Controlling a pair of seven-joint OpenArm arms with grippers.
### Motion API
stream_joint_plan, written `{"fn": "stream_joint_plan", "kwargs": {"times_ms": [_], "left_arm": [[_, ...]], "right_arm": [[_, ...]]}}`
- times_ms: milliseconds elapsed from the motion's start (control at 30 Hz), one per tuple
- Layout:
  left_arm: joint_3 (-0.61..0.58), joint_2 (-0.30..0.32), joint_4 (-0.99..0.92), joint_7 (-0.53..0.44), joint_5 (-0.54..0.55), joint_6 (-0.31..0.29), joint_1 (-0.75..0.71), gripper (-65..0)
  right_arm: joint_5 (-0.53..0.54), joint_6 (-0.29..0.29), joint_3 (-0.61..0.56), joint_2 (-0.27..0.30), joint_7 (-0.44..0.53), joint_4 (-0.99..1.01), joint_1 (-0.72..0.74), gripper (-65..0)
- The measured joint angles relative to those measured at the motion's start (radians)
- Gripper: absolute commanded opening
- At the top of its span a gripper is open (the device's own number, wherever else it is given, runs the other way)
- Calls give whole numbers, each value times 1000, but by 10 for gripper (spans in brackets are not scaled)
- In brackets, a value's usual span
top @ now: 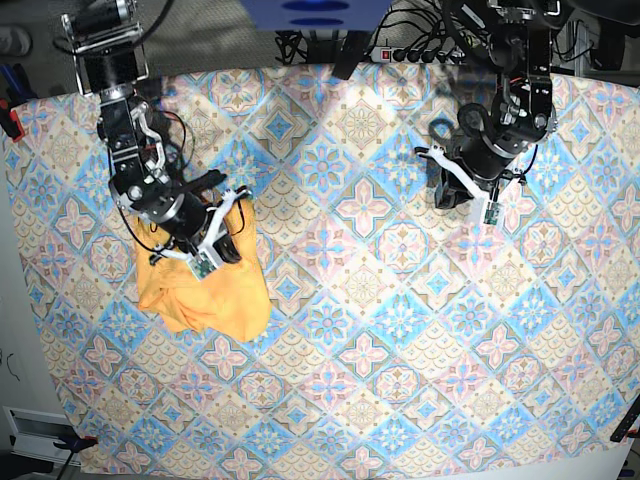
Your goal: Fold the T-shirt properly
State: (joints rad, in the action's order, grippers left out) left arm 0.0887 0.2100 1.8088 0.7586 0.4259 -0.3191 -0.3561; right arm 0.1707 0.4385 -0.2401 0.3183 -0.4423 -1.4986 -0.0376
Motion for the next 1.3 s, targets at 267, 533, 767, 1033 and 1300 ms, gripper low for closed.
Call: {"fn": "stream_joint_plan", "kwargs": {"times_ms": [267, 533, 767, 1033, 1300], "left_arm": [[2, 2, 43, -6, 0, 1, -92, -648], [61, -1, 105, -7, 0, 1, -213, -648], [106, -2, 113, -7, 0, 0, -295, -648], [109, 1, 116, -5, -5, 2, -390, -648], [108, 1, 116, -7, -3, 0, -495, -648]], "right_arm": [[-5, 2, 219, -4, 3, -159, -253, -650], [-3, -5, 376, -4, 9, -227, -478, -650], [2, -3, 477, -61, 15, -226, -622, -650], [2, -4, 510, -79, 13, -178, -772, -650], [2, -5, 512, -77, 19, -62, -822, -650]]}}
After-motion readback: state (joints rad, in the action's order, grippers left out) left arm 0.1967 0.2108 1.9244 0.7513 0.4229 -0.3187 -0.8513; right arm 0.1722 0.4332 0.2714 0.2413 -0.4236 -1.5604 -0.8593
